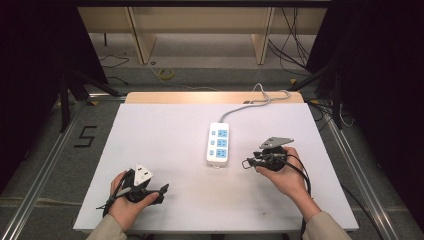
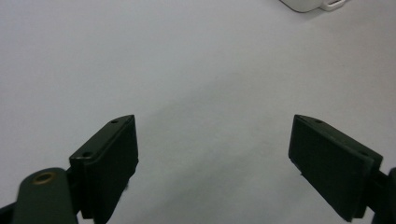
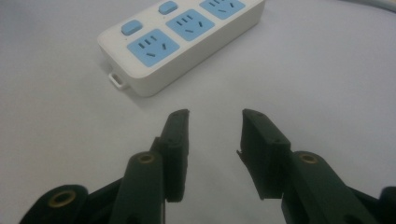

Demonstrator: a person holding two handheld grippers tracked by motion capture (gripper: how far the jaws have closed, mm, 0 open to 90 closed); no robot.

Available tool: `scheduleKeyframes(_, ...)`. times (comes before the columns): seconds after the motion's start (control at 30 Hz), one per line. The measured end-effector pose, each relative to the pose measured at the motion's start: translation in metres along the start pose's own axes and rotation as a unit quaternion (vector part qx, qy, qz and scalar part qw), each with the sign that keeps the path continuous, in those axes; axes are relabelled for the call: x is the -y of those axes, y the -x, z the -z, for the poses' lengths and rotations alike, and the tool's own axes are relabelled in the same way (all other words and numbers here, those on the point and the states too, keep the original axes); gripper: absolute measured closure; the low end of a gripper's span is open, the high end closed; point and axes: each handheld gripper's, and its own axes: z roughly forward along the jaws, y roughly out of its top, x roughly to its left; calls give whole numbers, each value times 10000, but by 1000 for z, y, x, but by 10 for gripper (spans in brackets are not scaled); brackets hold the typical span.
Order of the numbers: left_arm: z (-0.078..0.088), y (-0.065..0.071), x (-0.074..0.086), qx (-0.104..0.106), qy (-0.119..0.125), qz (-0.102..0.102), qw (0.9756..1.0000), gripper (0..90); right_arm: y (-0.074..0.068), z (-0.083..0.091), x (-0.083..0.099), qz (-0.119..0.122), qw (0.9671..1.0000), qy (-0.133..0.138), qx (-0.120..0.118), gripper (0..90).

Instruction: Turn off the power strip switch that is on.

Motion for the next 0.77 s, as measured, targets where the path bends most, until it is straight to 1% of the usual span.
scheduleKeyframes(0.03,0,0,0,-2,1,2,10000,155,0,3,4,18,10000,-24,-23,596)
scheduleKeyframes(0.07,0,0,0,-2,-3,2,10000,155,0,3,4,18,10000,-24,-23,596)
scheduleKeyframes(0.2,0,0,0,-12,0,10,10000,155,1,9,14,24,10000,-8,-42,582)
scheduleKeyframes(0.27,0,-1,0,-22,-5,8,10000,155,1,13,20,3,10000,-2,-58,572)
scheduleKeyframes(0.3,-1,-1,0,-23,-10,17,10000,155,2,16,26,-45,10000,40,-59,563)
scheduleKeyframes(0.33,-1,-1,0,-19,-10,15,10000,155,2,16,26,-45,10000,40,-59,563)
scheduleKeyframes(0.57,-2,-1,1,-26,-26,5,10000,155,1,26,42,-153,9997,161,-59,551)
scheduleKeyframes(0.63,-4,-3,2,-48,-39,37,10000,155,1,28,45,-165,9997,176,-55,535)
scheduleKeyframes(0.77,-8,-9,3,-182,-53,192,9996,152,0,30,50,-219,9994,279,-39,486)
